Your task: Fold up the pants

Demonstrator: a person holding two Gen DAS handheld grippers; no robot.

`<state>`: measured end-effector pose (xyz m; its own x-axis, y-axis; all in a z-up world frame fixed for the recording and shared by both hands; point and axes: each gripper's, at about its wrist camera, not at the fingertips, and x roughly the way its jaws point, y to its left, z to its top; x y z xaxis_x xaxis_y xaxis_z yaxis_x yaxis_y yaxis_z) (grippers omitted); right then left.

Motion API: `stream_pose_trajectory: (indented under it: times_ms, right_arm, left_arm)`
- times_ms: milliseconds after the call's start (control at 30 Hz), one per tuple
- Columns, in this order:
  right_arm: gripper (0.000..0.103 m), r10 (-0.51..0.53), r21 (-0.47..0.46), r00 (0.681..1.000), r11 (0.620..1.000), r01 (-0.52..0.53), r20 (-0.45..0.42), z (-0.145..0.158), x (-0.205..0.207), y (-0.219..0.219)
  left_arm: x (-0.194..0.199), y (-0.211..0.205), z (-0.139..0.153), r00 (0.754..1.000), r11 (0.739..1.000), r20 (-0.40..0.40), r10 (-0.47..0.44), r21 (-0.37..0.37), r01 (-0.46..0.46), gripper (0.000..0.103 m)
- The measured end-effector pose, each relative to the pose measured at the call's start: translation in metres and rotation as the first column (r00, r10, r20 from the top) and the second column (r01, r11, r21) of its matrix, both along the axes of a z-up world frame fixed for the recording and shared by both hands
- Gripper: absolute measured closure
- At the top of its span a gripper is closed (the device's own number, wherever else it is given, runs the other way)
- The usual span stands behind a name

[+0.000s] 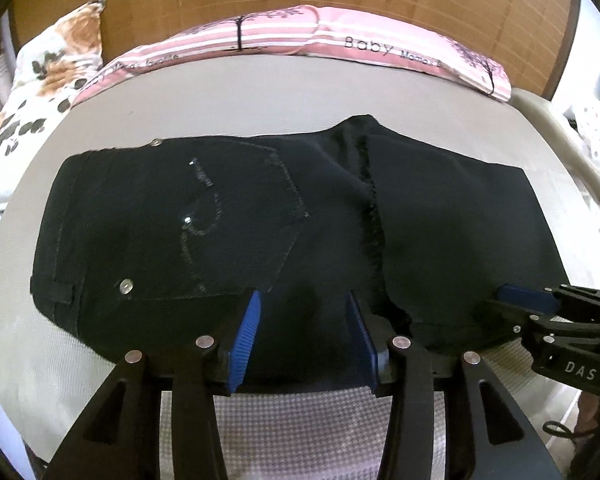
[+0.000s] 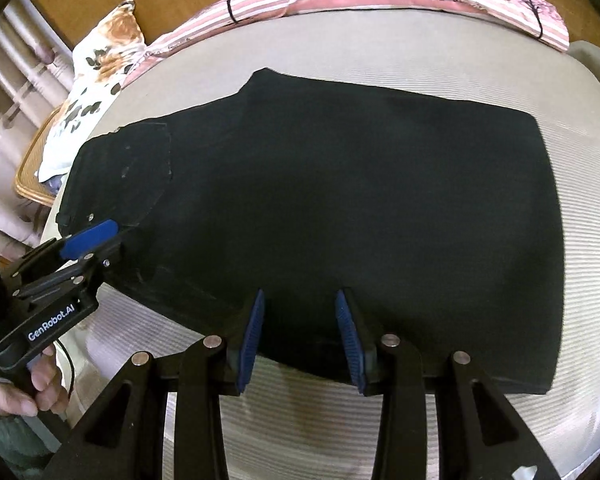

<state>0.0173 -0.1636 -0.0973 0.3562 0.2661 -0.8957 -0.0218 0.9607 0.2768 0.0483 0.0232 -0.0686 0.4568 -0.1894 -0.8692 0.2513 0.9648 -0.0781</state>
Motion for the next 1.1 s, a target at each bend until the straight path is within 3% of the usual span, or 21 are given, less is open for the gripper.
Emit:
stream_pose_trajectory:
  times_ms: [300, 500, 600, 767, 833, 933, 1033, 1100]
  right_arm:
    - [0.066, 0.085, 0.043, 0.996, 0.996, -0.084, -0.011, -0.002, 0.015, 0.037]
    - [0.064, 0.111, 0.120, 0.994, 0.987, -0.111, 0.006, 0.003, 0.022, 0.047]
    - [0.058, 0.073, 0.143, 0.997, 0.987, -0.077, 0.027, 0.010, 0.022, 0.040]
    - [0.045, 0.039, 0.156, 0.998, 0.987, -0.047, 0.055, 0.018, 0.021, 0.028]
    - [0.041, 0.016, 0.172, 0.998, 0.985, -0.025, 0.056, 0.019, 0.021, 0.024]
    - [0.041, 0.000, 0.187, 0.999, 0.982, -0.008, 0.046, 0.017, 0.023, 0.020]
    - [0.041, -0.011, 0.193, 0.999, 0.981, 0.003, 0.041, 0.016, 0.022, 0.017]
    - [0.041, -0.017, 0.195, 0.999, 0.981, 0.009, 0.037, 0.015, 0.021, 0.015]
  left_arm:
    - [-0.003, 0.040, 0.009, 0.995, 0.992, -0.010, 0.101, -0.077, -0.102, 0.053]
    - [0.002, 0.089, 0.021, 0.979, 0.960, -0.033, 0.203, -0.190, -0.205, 0.052]
    - [0.002, 0.123, 0.027, 0.963, 0.917, -0.063, 0.261, -0.296, -0.268, 0.052]
    - [-0.004, 0.176, 0.024, 0.918, 0.812, -0.143, 0.369, -0.430, -0.393, 0.052]
    - [-0.006, 0.194, 0.019, 0.893, 0.759, -0.182, 0.412, -0.473, -0.447, 0.052]
    - [-0.009, 0.219, 0.002, 0.839, 0.643, -0.289, 0.461, -0.543, -0.540, 0.051]
    - [-0.008, 0.230, -0.013, 0.801, 0.567, -0.365, 0.475, -0.569, -0.596, 0.051]
    - [-0.006, 0.232, -0.022, 0.788, 0.534, -0.399, 0.469, -0.582, -0.613, 0.051]
